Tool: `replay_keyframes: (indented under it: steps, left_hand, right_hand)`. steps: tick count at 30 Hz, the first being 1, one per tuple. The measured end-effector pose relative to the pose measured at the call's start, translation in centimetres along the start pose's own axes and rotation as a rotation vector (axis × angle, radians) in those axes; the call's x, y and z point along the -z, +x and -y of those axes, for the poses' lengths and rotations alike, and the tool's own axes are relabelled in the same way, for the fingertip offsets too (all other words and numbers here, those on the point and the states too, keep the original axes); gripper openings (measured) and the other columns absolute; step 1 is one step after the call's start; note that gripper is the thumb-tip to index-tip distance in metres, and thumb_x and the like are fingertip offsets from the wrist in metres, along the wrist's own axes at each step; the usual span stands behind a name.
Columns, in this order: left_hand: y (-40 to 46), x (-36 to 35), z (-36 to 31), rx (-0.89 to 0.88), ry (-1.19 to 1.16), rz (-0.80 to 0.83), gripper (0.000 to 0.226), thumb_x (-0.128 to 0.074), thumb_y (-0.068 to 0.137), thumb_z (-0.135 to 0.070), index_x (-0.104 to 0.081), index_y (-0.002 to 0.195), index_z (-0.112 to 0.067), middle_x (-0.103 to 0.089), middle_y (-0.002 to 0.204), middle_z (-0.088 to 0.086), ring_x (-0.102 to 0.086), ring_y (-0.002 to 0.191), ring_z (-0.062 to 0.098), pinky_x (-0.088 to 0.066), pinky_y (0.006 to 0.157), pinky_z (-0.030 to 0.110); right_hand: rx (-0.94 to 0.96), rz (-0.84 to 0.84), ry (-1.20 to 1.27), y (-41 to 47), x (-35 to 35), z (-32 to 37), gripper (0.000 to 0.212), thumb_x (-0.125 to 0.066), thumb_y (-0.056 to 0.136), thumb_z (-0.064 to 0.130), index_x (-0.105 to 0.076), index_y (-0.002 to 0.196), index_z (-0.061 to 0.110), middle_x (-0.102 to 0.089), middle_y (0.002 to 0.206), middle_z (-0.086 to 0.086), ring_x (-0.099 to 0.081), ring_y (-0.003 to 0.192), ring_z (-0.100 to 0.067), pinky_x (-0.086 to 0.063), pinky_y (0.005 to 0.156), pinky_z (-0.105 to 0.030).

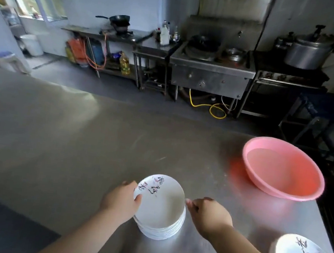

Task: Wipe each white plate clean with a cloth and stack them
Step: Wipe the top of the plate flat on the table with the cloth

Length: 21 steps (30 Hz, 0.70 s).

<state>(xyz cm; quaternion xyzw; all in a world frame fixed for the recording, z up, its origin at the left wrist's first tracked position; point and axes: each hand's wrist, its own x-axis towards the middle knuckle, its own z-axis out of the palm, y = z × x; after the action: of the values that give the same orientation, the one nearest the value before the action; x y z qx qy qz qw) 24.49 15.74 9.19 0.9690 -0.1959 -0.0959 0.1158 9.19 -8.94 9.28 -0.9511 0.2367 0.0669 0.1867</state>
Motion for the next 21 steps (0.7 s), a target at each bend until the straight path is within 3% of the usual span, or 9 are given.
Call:
replay_keyframes:
  steps: [4, 7, 11, 15, 18, 21]
  left_hand:
    - [0.2, -0.4, 2.7, 0.008, -0.013, 0.074, 0.031, -0.05, 0.098, -0.056, -0.054, 0.121, -0.036, -0.069, 0.101, -0.01, -0.064, 0.085, 0.021, -0.047, 0.069, 0.032]
    - [0.4, -1.0, 3.3, -0.046, -0.036, 0.102, 0.02, -0.05, 0.1, -0.049, -0.054, 0.108, -0.031, -0.066, 0.088, -0.011, -0.064, 0.08, 0.021, -0.043, 0.063, 0.031]
    - [0.7, -1.4, 2.8, -0.068, -0.065, 0.1, 0.016, -0.049, 0.1, -0.035, -0.044, 0.09, -0.023, -0.056, 0.08, -0.007, -0.056, 0.072, 0.024, -0.037, 0.058, 0.033]
    - [0.6, -1.3, 2.2, -0.057, -0.111, 0.075, 0.022, -0.05, 0.098, -0.027, -0.036, 0.083, -0.022, -0.049, 0.075, -0.006, -0.049, 0.069, 0.023, -0.034, 0.057, 0.034]
    - [0.5, -1.1, 1.6, -0.057, -0.21, 0.048, 0.022, -0.051, 0.096, -0.025, -0.036, 0.082, -0.022, -0.053, 0.074, -0.003, -0.046, 0.066, 0.022, -0.035, 0.055, 0.034]
    - [0.4, -1.2, 0.4, -0.065, -0.35, 0.064, 0.016, -0.052, 0.095, -0.026, -0.037, 0.09, -0.025, -0.056, 0.077, -0.004, -0.049, 0.064, 0.021, -0.034, 0.053, 0.033]
  right_hand:
    - [-0.05, 0.014, -0.124, 1.4, -1.8, 3.0, 0.045, -0.034, 0.104, 0.058, -0.062, 0.092, 0.025, -0.063, 0.097, 0.004, -0.066, 0.089, -0.026, -0.045, 0.067, -0.031]
    - [-0.111, 0.046, -0.154, 2.0, -2.6, 4.0, 0.032, -0.039, 0.103, 0.051, -0.058, 0.103, 0.026, -0.068, 0.105, 0.001, -0.067, 0.095, -0.029, -0.043, 0.068, -0.033]
    - [-0.159, 0.056, -0.1, 2.3, -3.1, 4.2, 0.022, -0.039, 0.103, 0.046, -0.046, 0.095, 0.027, -0.067, 0.1, -0.001, -0.058, 0.084, -0.029, -0.043, 0.068, -0.033]
    - [-0.208, 0.047, -0.008, 1.7, -3.2, 4.2, 0.025, -0.043, 0.102, 0.044, -0.047, 0.087, 0.024, -0.056, 0.081, 0.004, -0.056, 0.077, -0.027, -0.041, 0.062, -0.032]
    - [-0.247, -0.025, 0.064, 0.8, -2.5, 3.6, 0.031, -0.045, 0.1, 0.043, -0.043, 0.079, 0.021, -0.057, 0.075, 0.004, -0.055, 0.068, -0.024, -0.035, 0.051, -0.032]
    - [-0.284, -0.078, 0.186, -0.6, -1.3, 2.4, 0.031, -0.048, 0.099, 0.041, -0.045, 0.078, 0.018, -0.065, 0.073, 0.001, -0.06, 0.065, -0.025, -0.045, 0.052, -0.034]
